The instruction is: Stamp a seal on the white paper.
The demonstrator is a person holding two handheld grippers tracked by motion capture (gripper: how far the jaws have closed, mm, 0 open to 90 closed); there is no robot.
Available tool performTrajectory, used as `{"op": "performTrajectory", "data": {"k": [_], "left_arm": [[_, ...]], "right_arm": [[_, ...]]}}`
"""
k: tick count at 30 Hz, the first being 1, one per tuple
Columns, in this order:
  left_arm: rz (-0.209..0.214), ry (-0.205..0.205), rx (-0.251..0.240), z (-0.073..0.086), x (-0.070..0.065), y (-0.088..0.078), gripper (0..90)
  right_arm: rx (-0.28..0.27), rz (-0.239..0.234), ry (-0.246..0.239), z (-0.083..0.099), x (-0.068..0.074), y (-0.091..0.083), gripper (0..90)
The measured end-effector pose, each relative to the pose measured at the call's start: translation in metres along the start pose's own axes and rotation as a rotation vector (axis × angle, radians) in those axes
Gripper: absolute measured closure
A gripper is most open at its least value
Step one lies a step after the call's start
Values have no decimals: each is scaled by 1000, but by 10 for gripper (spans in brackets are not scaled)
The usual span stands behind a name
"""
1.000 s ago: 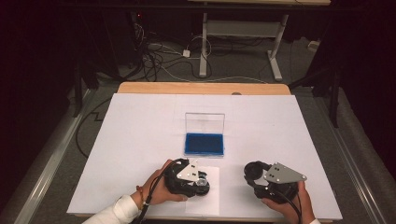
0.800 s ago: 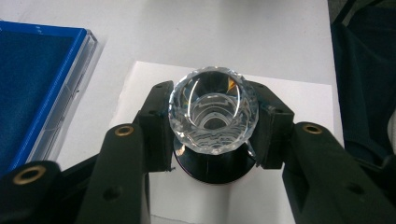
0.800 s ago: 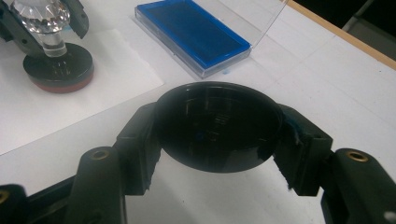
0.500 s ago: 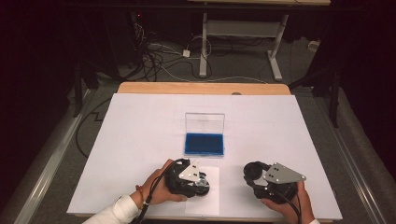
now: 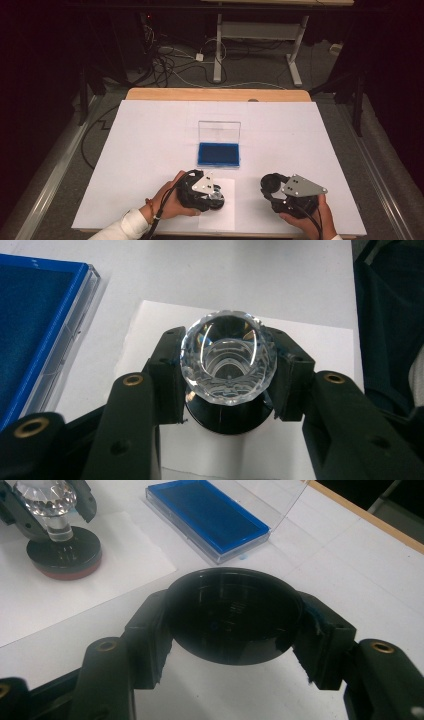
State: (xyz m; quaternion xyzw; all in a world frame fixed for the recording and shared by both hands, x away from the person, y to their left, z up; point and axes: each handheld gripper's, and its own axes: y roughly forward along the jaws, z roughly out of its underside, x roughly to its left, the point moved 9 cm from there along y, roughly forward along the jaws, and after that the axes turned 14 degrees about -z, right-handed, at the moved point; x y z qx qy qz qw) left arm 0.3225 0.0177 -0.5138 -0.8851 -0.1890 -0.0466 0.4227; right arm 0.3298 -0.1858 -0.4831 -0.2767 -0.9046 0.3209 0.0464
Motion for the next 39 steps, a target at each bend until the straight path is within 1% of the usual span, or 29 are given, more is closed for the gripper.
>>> {"op": "performTrajectory", "data": {"k": [1, 8, 12, 20, 27, 29, 33, 34, 36, 39], "left_arm": [[0, 7, 1, 0, 0, 0, 546], [-1, -1, -10, 1, 0, 0, 546], [-1, 3, -7, 1, 0, 0, 546], [5, -10, -14, 1, 0, 0, 545], [-5, 0, -17, 1, -1, 0, 545], [0, -5, -19, 1, 0, 0, 546], [-4, -2, -14, 1, 1, -2, 545], [-4, -6, -15, 0, 2, -3, 546], [-10, -17, -27, -2, 5, -6, 546], [-14, -32, -63, -8, 10, -16, 546]], "right_arm": [[0, 1, 1, 0, 0, 0, 385], [3, -1, 0, 0, 0, 1, 385], [3, -4, 1, 0, 1, 1, 385], [5, -6, -2, 0, 1, 1, 386], [4, -9, -8, 0, 2, 0, 386], [3, -8, -10, -1, 2, -1, 387], [0, -6, -12, -1, 2, -2, 386], [-1, -4, -13, -1, 2, -2, 386], [-2, -7, -16, -1, 2, -3, 386], [-5, -4, -19, -2, 2, -3, 386]]}}
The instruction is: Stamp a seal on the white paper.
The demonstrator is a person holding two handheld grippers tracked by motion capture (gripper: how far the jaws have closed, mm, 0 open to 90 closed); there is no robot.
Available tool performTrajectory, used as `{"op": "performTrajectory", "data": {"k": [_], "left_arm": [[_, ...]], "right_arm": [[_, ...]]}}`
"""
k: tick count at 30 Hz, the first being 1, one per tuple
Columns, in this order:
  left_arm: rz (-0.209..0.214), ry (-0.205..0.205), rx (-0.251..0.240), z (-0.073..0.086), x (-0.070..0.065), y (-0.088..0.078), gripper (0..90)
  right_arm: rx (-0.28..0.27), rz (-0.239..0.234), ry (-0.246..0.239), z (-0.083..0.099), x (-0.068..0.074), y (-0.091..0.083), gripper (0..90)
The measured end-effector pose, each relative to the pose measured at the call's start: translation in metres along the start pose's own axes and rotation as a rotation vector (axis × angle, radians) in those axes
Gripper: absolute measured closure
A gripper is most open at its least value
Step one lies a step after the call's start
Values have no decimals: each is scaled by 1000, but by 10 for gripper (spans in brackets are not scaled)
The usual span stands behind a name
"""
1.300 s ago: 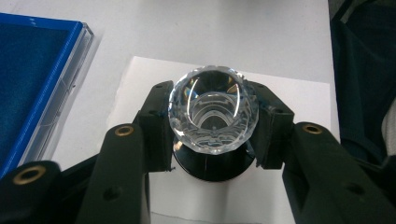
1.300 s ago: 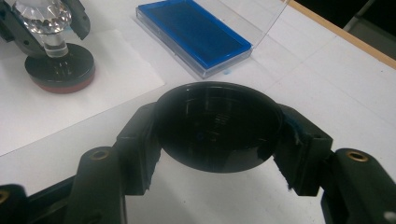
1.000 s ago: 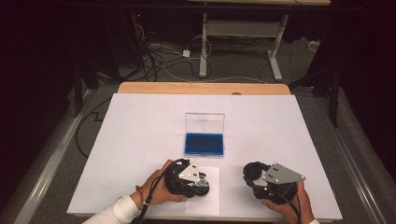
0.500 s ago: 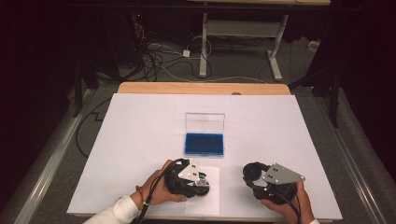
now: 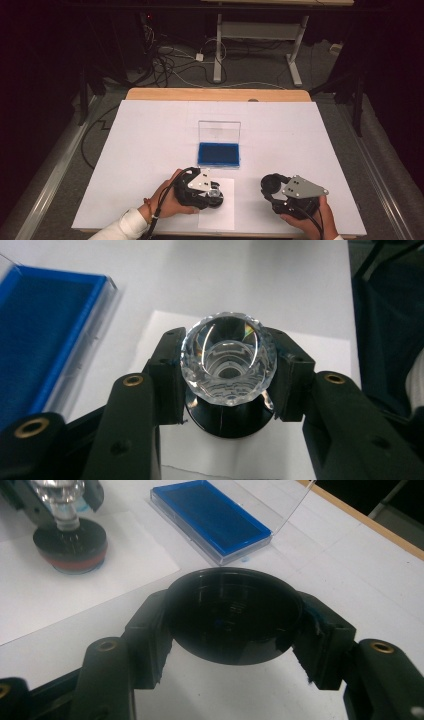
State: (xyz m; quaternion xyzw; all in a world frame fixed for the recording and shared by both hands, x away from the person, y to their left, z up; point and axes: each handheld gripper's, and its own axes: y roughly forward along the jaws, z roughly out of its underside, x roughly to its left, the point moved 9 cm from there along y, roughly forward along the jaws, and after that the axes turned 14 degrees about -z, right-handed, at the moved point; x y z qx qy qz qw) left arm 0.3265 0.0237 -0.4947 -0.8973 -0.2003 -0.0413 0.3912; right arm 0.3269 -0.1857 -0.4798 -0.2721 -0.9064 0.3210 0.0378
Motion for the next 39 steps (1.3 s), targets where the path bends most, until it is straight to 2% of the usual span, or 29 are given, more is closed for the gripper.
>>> {"op": "performTrajectory", "data": {"k": [4, 11, 19, 39], "left_arm": [[-24, -3, -30, -6, 6, -10, 546], [-71, -45, -88, -13, 21, -30, 546], [-105, -72, -112, -14, 33, -42, 546], [-121, -101, -139, -12, 42, -54, 546]], "right_arm": [[-1, 4, 1, 0, -1, 0, 386], [0, 1, 1, 0, 0, 0, 386], [-5, -13, 8, -1, 0, 2, 387], [2, -19, 15, -2, -3, 7, 386]]}}
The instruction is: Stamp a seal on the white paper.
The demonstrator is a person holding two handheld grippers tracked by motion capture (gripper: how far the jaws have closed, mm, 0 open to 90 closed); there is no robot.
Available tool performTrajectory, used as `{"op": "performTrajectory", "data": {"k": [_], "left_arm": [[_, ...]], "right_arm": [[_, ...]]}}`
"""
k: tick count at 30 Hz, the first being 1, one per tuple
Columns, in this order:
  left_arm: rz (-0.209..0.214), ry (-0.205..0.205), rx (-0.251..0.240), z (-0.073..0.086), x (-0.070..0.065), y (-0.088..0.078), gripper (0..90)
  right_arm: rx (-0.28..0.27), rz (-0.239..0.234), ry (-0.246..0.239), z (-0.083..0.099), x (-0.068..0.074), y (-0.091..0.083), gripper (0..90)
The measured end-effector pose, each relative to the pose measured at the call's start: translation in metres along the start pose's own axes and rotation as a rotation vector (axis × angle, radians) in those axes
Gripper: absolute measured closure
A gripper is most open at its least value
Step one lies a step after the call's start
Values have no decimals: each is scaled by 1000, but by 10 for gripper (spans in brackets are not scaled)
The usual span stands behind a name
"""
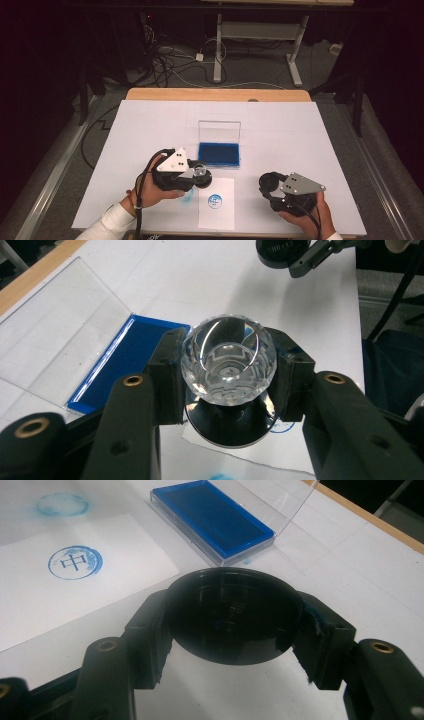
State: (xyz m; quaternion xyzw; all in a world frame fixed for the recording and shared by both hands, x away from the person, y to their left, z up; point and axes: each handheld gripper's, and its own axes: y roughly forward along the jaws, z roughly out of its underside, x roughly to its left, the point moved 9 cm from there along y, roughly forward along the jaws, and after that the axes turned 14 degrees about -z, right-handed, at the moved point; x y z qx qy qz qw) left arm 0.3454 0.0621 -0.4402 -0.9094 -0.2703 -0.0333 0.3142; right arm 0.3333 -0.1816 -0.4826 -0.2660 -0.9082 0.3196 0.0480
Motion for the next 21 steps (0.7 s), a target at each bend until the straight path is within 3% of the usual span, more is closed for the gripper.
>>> {"op": "performTrajectory", "data": {"k": [21], "left_arm": [[-50, -26, 7, 8, 7, -14, 546]], "right_arm": [[7, -39, -28, -9, 3, 16, 386]]}}
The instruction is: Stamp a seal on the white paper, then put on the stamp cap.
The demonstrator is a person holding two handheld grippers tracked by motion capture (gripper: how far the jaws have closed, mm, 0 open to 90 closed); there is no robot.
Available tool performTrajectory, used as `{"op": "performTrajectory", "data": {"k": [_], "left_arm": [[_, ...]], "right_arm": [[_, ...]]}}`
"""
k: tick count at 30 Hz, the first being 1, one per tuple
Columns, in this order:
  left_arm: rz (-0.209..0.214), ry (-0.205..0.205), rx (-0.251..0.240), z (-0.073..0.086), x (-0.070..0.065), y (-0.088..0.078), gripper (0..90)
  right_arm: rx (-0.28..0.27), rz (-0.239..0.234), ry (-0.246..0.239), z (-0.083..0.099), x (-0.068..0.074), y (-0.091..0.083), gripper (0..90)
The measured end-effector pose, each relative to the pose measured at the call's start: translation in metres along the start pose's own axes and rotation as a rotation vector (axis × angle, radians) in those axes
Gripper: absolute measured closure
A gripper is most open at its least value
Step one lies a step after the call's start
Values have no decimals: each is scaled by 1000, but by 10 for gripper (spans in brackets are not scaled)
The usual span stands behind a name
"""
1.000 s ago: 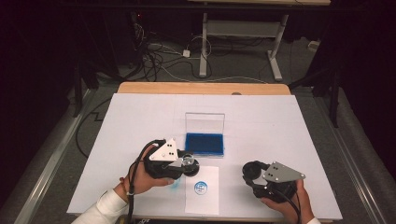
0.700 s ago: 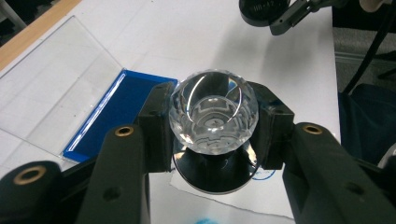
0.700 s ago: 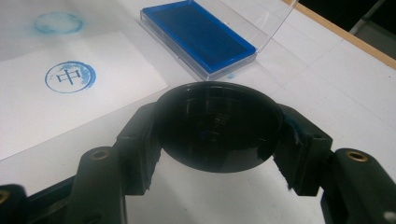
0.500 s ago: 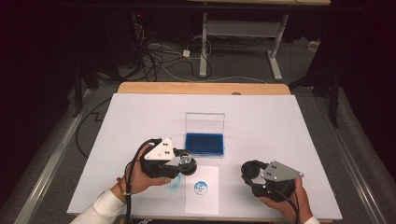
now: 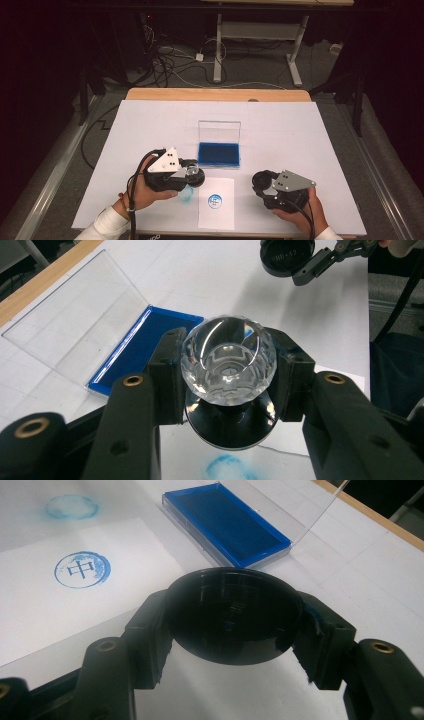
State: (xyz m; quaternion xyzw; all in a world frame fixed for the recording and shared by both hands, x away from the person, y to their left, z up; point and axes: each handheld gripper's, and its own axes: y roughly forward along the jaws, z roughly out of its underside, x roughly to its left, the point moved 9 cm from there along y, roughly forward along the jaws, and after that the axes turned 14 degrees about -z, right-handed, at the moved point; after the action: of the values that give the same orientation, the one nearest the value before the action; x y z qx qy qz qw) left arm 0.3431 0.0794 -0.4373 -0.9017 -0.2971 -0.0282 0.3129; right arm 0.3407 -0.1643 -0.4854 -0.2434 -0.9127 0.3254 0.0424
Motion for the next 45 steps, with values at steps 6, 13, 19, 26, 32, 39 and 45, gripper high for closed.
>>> {"op": "performTrajectory", "data": {"k": [6, 13, 19, 26, 32, 39, 45], "left_arm": [[-6, -7, 2, 2, 0, -3, 546], [-7, -15, -11, 1, 0, -6, 546], [-12, -14, -4, 3, 0, -7, 546], [-9, -9, -23, -4, 0, -8, 546], [-1, -16, -39, -10, -2, -9, 546], [16, -19, -66, -22, -8, -6, 546], [41, -19, -93, -32, -13, -4, 546]], "right_arm": [[2, -19, -6, -2, 2, 6, 386], [6, -47, -14, -5, 8, 12, 386], [8, -70, -15, -7, 12, 19, 386], [2, -106, -25, -17, 20, 29, 386], [7, -146, -36, -27, 30, 43, 387], [-8, -184, -46, -40, 38, 55, 387], [-29, -212, -61, -56, 46, 64, 387]]}}
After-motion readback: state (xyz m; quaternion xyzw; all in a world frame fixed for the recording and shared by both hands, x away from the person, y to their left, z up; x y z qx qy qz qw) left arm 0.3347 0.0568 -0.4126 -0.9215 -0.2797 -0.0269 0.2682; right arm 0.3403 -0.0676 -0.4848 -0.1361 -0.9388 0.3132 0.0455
